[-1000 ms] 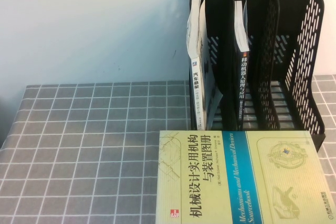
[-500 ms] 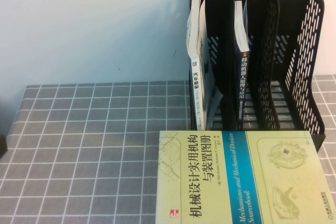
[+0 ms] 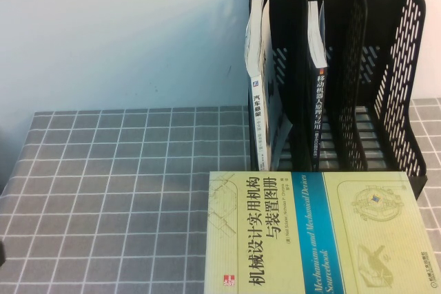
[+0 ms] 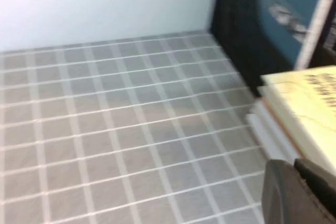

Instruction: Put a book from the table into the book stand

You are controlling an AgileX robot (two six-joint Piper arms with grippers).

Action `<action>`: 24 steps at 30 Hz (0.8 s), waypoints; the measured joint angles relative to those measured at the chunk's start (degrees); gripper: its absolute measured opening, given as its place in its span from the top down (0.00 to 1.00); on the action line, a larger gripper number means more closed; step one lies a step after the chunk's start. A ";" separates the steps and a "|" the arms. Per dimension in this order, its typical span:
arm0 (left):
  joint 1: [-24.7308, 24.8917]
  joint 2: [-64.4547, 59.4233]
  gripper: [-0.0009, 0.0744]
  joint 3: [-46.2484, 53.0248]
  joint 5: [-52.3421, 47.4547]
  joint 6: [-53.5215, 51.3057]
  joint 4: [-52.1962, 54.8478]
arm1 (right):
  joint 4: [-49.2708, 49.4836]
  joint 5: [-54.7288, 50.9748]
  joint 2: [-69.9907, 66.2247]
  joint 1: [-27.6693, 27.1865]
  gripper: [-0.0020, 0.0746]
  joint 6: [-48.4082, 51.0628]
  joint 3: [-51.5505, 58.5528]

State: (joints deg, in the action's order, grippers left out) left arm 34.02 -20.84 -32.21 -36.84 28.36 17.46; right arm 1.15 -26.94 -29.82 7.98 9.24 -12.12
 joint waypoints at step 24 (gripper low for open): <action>-29.72 21.58 0.99 32.51 16.03 -18.72 -18.95 | 0.26 -1.12 0.09 0.00 0.98 0.00 0.00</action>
State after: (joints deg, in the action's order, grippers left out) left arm 4.30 0.74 0.29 -20.81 9.64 -1.49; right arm 1.41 -28.05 -29.73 7.98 9.24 -12.12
